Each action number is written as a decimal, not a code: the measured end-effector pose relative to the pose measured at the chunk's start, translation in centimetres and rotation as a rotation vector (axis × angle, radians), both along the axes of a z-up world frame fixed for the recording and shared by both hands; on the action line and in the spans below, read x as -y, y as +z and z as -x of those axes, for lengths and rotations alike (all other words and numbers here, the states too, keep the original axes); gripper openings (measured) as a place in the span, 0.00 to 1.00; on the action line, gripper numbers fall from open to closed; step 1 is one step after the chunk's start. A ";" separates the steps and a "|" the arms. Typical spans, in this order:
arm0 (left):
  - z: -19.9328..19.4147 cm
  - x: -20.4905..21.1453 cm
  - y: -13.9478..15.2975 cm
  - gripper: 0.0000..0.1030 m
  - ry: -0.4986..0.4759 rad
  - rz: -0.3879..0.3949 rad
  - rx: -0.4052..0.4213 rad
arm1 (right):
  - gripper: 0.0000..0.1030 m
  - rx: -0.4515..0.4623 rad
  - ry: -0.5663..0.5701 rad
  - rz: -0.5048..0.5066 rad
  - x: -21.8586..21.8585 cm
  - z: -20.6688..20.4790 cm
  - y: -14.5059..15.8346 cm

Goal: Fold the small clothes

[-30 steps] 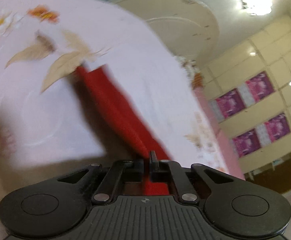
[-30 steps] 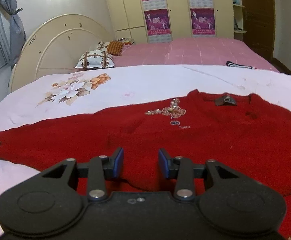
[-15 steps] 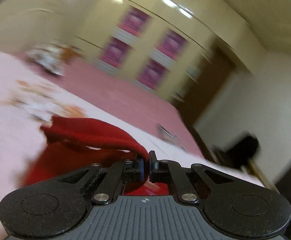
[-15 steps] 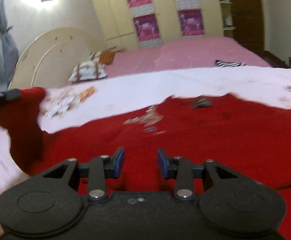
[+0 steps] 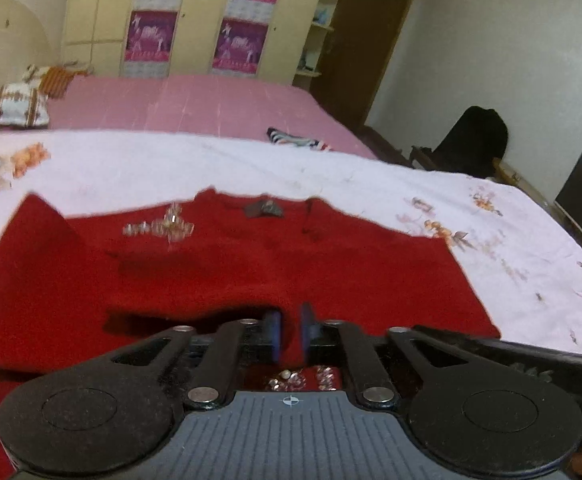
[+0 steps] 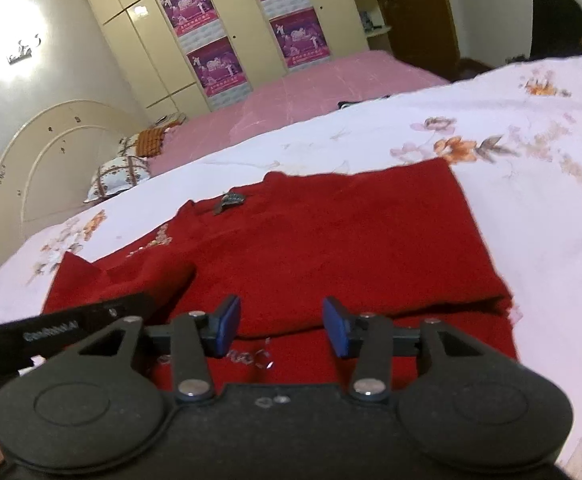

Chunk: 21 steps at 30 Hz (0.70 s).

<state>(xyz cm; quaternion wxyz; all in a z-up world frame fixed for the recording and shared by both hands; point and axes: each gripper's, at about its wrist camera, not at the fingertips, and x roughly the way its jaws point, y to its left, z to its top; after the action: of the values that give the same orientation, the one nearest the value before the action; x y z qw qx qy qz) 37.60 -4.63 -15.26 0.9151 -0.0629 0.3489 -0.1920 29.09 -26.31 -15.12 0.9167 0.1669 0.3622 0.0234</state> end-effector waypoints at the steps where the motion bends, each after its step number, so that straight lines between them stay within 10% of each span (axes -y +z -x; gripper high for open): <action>1: 0.0 0.0 0.8 0.59 0.004 0.012 0.009 | 0.44 0.000 0.009 -0.006 -0.2 -0.2 0.0; 3: 0.9 -1.0 1.9 0.92 0.045 0.053 0.081 | 0.44 0.007 0.032 0.001 -0.8 -0.4 0.1; 12: 0.1 -8.1 3.0 0.92 0.247 0.016 0.048 | 0.52 0.017 0.191 0.026 -7.0 -0.9 0.3; 19: -0.5 -13.4 -1.0 0.92 0.384 -0.062 -0.036 | 0.53 0.057 0.281 0.270 -13.4 -1.6 -0.7; 21: -0.8 -14.0 -2.3 0.92 0.410 -0.077 -0.063 | 0.26 0.062 0.277 0.336 -14.2 -2.2 -1.1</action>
<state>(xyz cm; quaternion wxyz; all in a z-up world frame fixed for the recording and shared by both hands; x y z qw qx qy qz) 38.42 9.40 -17.55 0.9254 -0.1035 0.3643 0.0140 31.31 -12.07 -16.24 0.9305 -0.0406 0.3519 0.0934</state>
